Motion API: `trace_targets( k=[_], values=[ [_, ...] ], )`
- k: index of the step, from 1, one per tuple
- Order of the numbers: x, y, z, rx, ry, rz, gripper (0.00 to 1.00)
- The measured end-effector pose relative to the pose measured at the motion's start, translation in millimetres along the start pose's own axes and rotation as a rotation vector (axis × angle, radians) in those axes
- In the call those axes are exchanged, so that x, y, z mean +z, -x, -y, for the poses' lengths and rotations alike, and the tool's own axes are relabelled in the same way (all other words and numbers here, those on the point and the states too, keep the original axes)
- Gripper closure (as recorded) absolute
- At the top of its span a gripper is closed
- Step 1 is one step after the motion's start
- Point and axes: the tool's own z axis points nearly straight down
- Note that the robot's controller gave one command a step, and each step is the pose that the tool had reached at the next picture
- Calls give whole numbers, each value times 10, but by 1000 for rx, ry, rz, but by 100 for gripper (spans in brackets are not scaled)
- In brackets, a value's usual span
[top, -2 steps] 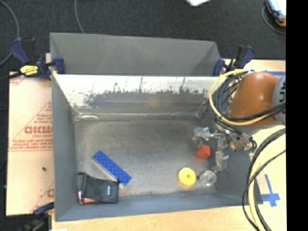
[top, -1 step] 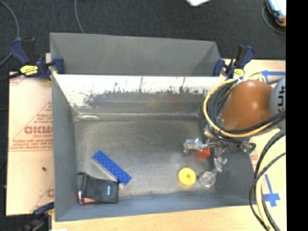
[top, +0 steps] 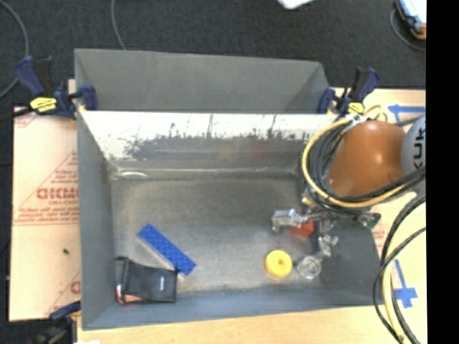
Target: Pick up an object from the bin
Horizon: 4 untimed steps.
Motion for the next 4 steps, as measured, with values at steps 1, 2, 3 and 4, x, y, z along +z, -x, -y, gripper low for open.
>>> trace_targets(
  k=[1,2,3,4],
  values=[
    [41,599,-384,-62,1,1,0],
    [-85,-216,-343,-111,-13,9,0],
    [-84,-208,-349,-114,-13,9,0],
    [-146,-31,-503,-278,-15,8,0]
  ],
)
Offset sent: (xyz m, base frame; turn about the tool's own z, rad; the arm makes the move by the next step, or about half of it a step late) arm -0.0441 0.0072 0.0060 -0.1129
